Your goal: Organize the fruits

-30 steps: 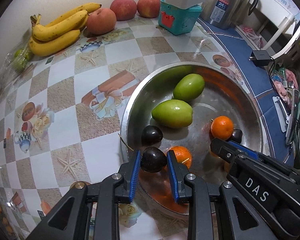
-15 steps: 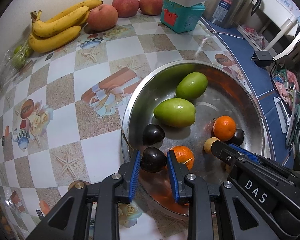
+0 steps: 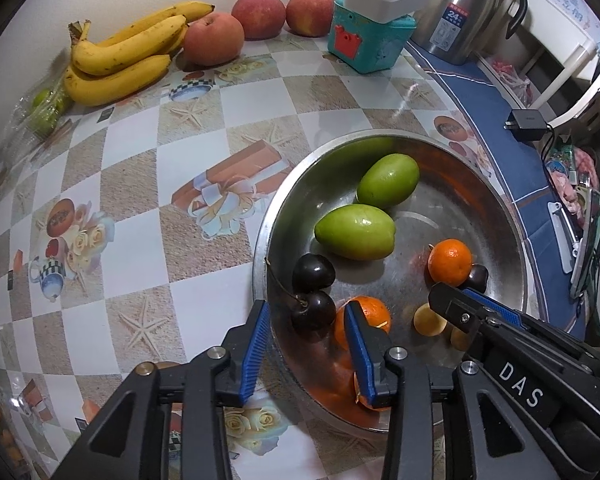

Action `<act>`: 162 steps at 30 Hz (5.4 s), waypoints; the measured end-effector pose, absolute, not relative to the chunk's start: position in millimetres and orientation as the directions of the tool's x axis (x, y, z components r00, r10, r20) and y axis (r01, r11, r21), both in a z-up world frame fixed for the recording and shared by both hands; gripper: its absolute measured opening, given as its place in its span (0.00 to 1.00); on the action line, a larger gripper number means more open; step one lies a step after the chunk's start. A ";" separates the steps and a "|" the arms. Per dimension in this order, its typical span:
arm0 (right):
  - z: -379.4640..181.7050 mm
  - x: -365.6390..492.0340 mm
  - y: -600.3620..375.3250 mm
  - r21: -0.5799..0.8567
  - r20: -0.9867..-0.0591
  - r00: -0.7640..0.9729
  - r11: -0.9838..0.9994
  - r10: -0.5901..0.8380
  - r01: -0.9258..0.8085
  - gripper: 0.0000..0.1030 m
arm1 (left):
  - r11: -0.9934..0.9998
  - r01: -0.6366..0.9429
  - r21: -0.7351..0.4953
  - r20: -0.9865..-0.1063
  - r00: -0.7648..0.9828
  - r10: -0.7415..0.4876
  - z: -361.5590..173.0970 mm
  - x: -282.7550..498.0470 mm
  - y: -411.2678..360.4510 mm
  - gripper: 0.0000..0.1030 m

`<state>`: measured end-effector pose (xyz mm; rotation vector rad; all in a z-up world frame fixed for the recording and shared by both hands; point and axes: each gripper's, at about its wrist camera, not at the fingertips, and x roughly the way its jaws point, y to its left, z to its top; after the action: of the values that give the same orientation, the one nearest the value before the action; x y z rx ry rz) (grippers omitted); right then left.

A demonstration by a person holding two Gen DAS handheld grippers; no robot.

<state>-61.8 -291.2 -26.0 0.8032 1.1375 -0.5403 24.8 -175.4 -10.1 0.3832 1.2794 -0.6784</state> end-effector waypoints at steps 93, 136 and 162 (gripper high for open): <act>11.8 -83.2 -231.4 0.148 -0.898 0.419 0.807 -0.133 0.572 0.93 | 0.878 0.294 0.378 -0.846 0.494 0.199 -0.8 36.5 -65.0 1.00; 24.9 -143.0 -200.1 0.168 -0.885 0.447 0.805 -0.132 0.569 0.93 | 0.904 0.303 0.301 -0.817 0.571 0.080 38.5 -35.1 -18.1 1.00; 23.8 -140.1 -196.6 0.165 -0.887 0.444 0.811 -0.128 0.562 0.93 | 0.905 0.321 0.279 -0.831 0.553 0.059 36.0 -33.8 -17.9 1.00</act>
<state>-140.1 -196.6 23.8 0.4782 1.0294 -0.4479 -33.8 -17.9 36.0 0.4287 0.9798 -0.1604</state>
